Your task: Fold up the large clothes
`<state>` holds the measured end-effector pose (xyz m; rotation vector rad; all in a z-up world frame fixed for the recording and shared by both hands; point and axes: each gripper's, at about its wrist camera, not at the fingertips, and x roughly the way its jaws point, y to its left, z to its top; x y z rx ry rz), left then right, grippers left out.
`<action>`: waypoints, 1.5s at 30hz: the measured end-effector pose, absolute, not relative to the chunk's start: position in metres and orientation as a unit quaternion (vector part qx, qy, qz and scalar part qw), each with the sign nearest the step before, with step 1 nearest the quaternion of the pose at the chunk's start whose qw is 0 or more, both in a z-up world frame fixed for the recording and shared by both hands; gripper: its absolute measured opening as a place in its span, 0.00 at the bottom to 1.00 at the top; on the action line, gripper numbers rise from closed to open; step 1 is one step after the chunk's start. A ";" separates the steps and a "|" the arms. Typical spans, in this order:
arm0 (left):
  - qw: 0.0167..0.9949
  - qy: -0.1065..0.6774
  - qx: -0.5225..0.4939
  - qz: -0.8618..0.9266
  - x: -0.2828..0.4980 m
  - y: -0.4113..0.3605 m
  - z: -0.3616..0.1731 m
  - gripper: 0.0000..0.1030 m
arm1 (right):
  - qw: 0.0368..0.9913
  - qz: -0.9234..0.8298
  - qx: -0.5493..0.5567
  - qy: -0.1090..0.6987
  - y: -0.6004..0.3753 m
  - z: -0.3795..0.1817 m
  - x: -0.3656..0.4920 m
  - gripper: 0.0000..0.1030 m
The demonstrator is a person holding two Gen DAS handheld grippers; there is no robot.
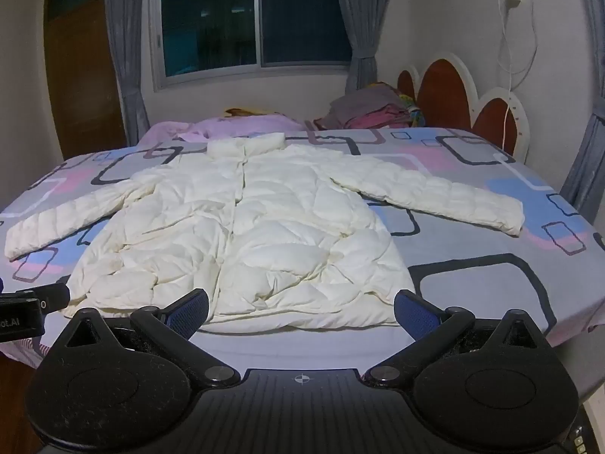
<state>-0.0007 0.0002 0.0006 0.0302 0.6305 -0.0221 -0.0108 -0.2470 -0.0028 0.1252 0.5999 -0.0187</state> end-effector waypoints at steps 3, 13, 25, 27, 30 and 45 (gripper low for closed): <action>0.951 0.309 0.013 -0.012 -0.002 0.000 0.001 1.00 | 0.953 -0.009 0.060 0.296 -0.247 -0.003 -0.010 1.00; 0.949 0.314 0.015 -0.013 0.000 -0.002 0.000 1.00 | 0.953 -0.010 0.060 0.297 -0.246 -0.002 -0.008 1.00; 0.949 0.314 0.015 -0.016 0.006 0.000 -0.001 1.00 | 0.953 -0.009 0.059 0.296 -0.246 -0.003 -0.006 1.00; 0.949 0.315 0.015 -0.015 0.006 0.000 -0.001 1.00 | 0.953 -0.009 0.060 0.297 -0.246 -0.002 -0.005 1.00; 0.949 0.315 0.016 -0.016 0.007 0.000 -0.001 1.00 | 0.953 -0.010 0.060 0.297 -0.246 -0.002 -0.005 1.00; 0.949 0.315 0.016 -0.015 0.007 0.000 -0.002 1.00 | 0.953 -0.009 0.057 0.299 -0.248 -0.004 -0.001 1.00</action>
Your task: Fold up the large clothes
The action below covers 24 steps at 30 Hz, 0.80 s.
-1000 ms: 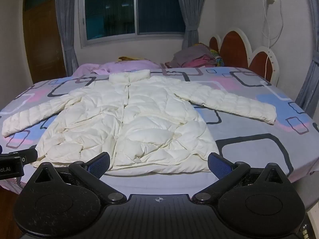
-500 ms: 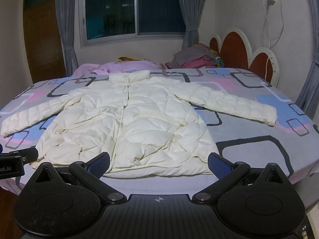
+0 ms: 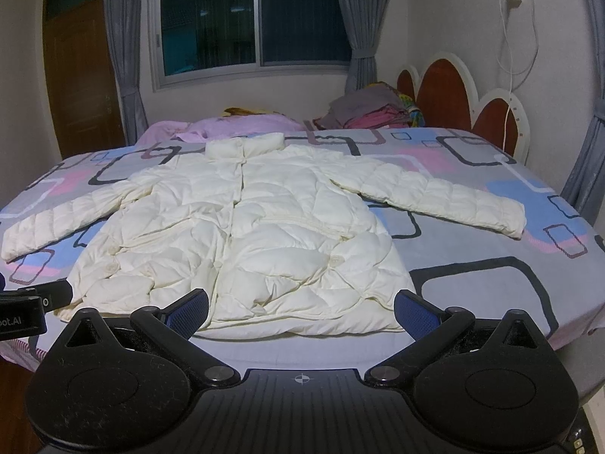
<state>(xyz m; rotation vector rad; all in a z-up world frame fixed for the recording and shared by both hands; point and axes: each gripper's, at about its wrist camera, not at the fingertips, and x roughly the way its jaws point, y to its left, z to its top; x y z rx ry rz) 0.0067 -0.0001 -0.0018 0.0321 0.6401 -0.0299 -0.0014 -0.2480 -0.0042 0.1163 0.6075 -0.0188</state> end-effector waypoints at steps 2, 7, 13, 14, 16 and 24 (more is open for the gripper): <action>0.949 0.314 0.015 -0.015 0.006 0.000 -0.002 1.00 | 0.953 -0.008 0.057 0.299 -0.248 -0.004 -0.002 1.00; 0.949 0.314 0.015 -0.016 0.007 0.000 -0.002 1.00 | 0.953 -0.008 0.058 0.299 -0.249 -0.004 0.001 1.00; 0.949 0.315 0.016 -0.016 0.009 -0.001 -0.002 1.00 | 0.952 -0.009 0.057 0.299 -0.247 -0.005 0.002 1.00; 0.949 0.315 0.016 -0.016 0.009 -0.001 -0.002 1.00 | 0.952 -0.008 0.057 0.300 -0.245 -0.003 0.005 1.00; 0.949 0.315 0.017 -0.016 0.009 -0.001 -0.002 1.00 | 0.952 -0.009 0.057 0.300 -0.245 -0.003 0.005 1.00; 0.948 0.316 0.017 -0.016 0.012 -0.002 -0.002 1.00 | 0.952 -0.009 0.057 0.300 -0.247 -0.004 0.002 1.00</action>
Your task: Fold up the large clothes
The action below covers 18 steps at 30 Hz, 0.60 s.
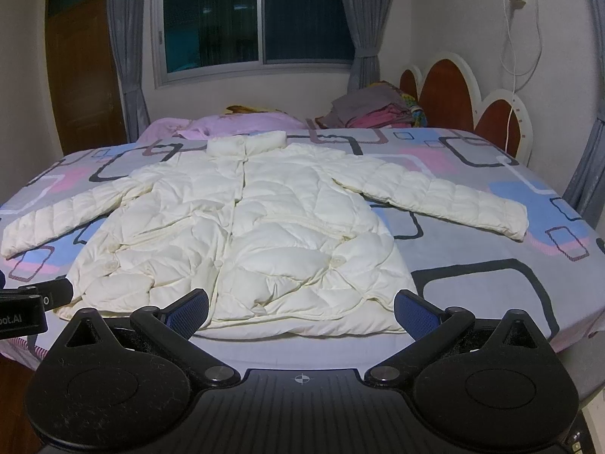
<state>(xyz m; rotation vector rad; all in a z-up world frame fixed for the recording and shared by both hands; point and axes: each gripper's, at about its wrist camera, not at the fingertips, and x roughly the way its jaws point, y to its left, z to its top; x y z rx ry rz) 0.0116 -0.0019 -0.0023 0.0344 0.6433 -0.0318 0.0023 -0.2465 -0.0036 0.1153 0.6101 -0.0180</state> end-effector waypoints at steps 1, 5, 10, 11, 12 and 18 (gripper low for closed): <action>0.948 0.316 0.017 -0.016 0.012 -0.002 -0.002 1.00 | 0.952 -0.009 0.057 0.301 -0.247 -0.003 0.004 1.00; 0.948 0.316 0.017 -0.016 0.012 -0.002 -0.002 1.00 | 0.952 -0.009 0.056 0.300 -0.245 -0.005 0.003 1.00; 0.948 0.317 0.017 -0.015 0.012 -0.002 -0.003 1.00 | 0.952 -0.009 0.056 0.300 -0.246 -0.005 0.004 1.00; 0.948 0.318 0.017 -0.015 0.013 -0.003 -0.005 1.00 | 0.952 -0.009 0.056 0.300 -0.246 -0.005 0.004 1.00; 0.948 0.318 0.017 -0.015 0.014 -0.003 -0.006 1.00 | 0.952 -0.009 0.056 0.300 -0.246 -0.005 0.004 1.00; 0.948 0.317 0.018 -0.014 0.014 -0.003 -0.007 1.00 | 0.952 -0.009 0.056 0.300 -0.245 -0.006 0.004 1.00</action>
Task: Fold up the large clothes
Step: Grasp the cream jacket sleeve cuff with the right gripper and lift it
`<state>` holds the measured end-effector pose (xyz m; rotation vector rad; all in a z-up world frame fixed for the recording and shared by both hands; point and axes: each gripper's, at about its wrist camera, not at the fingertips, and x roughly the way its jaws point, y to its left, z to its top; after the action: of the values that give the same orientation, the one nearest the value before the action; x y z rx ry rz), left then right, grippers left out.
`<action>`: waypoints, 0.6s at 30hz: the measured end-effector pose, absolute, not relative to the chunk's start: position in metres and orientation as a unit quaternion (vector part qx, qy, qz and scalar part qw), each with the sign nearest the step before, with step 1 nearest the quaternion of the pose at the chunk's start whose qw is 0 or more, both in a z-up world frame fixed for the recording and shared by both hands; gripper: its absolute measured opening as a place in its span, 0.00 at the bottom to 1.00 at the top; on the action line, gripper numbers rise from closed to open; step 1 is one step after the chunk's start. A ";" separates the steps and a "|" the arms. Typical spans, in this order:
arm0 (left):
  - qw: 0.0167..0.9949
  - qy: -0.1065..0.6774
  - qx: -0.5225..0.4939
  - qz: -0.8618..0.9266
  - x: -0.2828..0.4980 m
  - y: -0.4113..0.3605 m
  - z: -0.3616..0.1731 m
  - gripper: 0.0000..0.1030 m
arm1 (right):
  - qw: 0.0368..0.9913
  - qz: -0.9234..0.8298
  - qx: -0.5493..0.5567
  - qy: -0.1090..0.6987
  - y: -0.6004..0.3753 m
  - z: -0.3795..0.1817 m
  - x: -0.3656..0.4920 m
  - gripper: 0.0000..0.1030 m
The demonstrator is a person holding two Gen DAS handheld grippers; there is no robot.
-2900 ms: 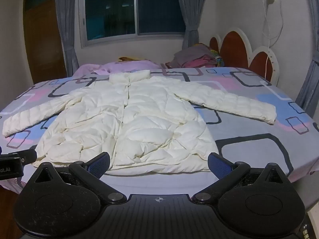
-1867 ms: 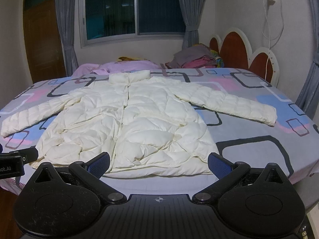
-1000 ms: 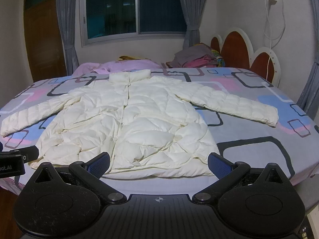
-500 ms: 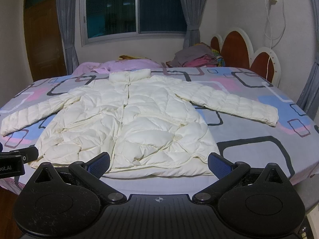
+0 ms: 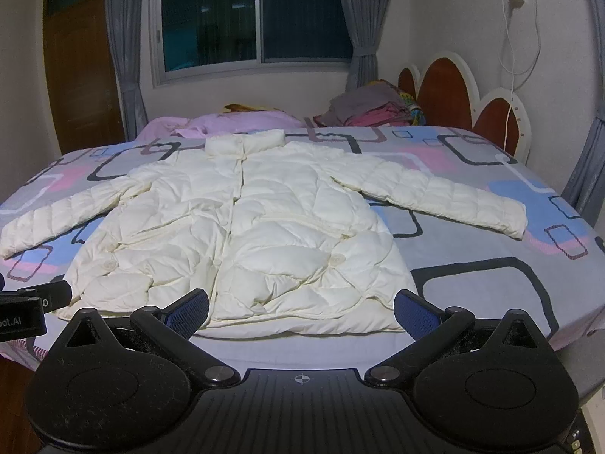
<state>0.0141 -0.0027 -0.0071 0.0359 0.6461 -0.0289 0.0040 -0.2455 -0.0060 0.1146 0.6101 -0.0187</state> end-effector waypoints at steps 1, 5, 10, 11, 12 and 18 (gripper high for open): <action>0.948 0.317 0.018 -0.014 0.014 -0.002 -0.007 1.00 | 0.952 -0.009 0.056 0.300 -0.245 -0.006 0.004 1.00; 0.948 0.317 0.017 -0.015 0.014 0.000 -0.008 1.00 | 0.952 -0.010 0.056 0.300 -0.245 -0.006 0.005 1.00; 0.949 0.316 0.018 -0.019 0.018 0.003 -0.009 1.00 | 0.952 -0.018 0.059 0.300 -0.247 -0.009 0.007 1.00; 0.949 0.315 0.018 -0.019 0.020 0.004 -0.009 1.00 | 0.952 -0.020 0.061 0.300 -0.249 -0.009 0.008 1.00; 0.949 0.313 0.015 -0.018 0.023 0.005 -0.009 1.00 | 0.952 -0.024 0.064 0.300 -0.251 -0.009 0.009 1.00; 0.952 0.296 0.021 -0.075 0.055 0.004 -0.003 1.00 | 0.952 -0.070 0.094 0.282 -0.274 -0.004 0.025 1.00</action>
<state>0.0555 0.0044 -0.0034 0.0427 0.6014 -0.1515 0.0253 -0.2741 -0.0037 0.1906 0.5735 -0.1430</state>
